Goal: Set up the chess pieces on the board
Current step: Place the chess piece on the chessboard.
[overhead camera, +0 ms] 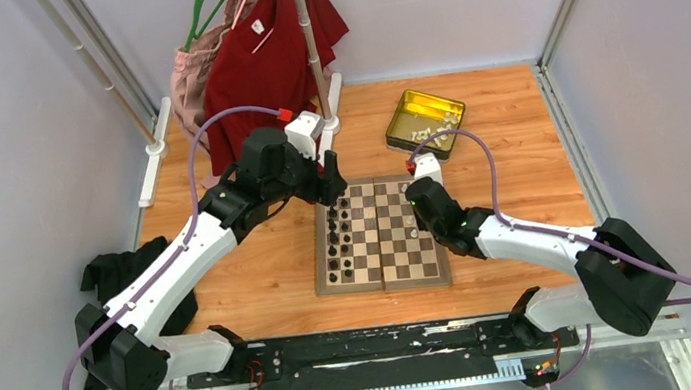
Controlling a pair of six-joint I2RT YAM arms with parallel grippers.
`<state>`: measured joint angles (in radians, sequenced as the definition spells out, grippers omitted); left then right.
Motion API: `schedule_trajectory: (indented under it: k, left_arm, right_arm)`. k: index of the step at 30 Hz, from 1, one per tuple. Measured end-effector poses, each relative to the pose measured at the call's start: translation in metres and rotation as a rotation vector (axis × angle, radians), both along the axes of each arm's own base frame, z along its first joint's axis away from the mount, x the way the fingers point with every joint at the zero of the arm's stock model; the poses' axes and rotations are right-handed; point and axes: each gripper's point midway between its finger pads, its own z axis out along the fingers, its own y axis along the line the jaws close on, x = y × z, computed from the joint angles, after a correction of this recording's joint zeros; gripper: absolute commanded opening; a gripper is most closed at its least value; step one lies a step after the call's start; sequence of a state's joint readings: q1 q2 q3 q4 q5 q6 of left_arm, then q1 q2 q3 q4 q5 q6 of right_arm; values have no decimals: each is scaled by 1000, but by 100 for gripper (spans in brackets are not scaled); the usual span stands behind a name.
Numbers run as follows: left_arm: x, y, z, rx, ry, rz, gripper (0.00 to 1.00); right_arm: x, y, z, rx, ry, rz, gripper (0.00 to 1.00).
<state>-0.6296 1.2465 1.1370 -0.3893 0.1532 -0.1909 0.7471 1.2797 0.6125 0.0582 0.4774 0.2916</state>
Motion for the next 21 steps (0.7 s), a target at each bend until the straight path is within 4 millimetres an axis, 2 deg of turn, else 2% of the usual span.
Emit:
schedule_trajectory:
  k: [9, 17, 21]
  left_arm:
    - [1, 1, 0, 2, -1, 4, 74]
    - [-1, 2, -6, 9, 9, 4, 74]
    - [-2, 2, -8, 10, 12, 4, 74]
  right_arm:
    - [-5, 4, -4, 1, 8, 14, 1]
    - [-7, 6, -5, 12, 2, 2, 22]
    - [-8, 6, -5, 13, 3, 0, 27]
